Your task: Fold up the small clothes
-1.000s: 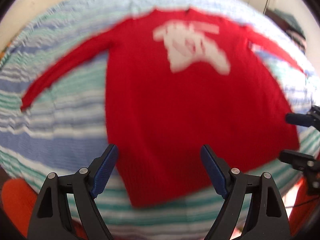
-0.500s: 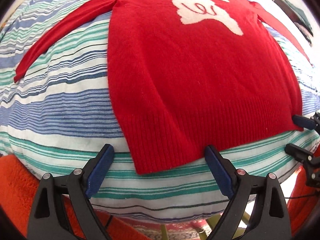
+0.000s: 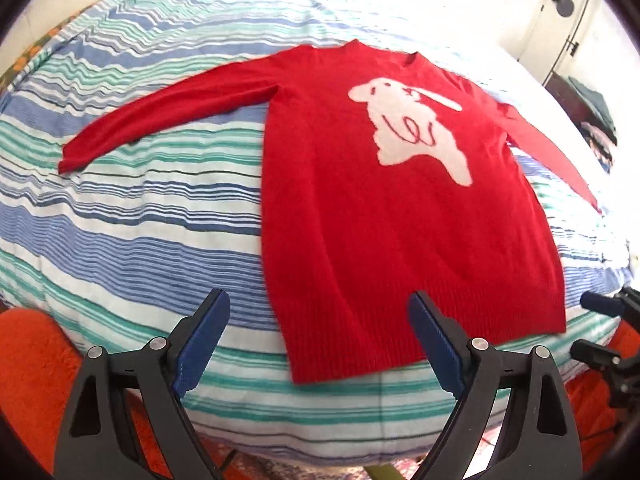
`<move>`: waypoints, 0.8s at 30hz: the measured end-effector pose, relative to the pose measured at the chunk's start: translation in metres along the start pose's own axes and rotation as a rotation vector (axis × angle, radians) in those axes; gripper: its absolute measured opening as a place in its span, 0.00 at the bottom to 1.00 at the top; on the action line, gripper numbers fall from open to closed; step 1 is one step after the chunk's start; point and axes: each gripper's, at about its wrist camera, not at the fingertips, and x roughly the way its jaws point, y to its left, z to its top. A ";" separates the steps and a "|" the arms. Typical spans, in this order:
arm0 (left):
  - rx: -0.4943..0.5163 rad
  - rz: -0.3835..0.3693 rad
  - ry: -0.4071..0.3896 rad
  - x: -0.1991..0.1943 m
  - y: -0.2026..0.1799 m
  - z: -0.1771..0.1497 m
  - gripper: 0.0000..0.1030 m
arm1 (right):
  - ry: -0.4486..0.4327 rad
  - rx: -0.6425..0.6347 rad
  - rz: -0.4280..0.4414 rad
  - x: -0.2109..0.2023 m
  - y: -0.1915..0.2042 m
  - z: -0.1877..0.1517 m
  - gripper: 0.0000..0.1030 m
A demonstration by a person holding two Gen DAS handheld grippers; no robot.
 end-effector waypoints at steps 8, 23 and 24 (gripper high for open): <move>0.071 0.051 0.030 0.004 -0.006 -0.014 0.89 | 0.107 0.034 0.044 0.042 -0.001 0.001 0.62; 0.050 0.076 0.000 0.003 -0.002 -0.008 0.89 | 0.000 0.045 0.037 0.006 0.000 0.000 0.65; 0.053 0.078 -0.002 0.003 -0.003 -0.008 0.89 | 0.023 0.058 0.035 0.011 -0.002 -0.002 0.65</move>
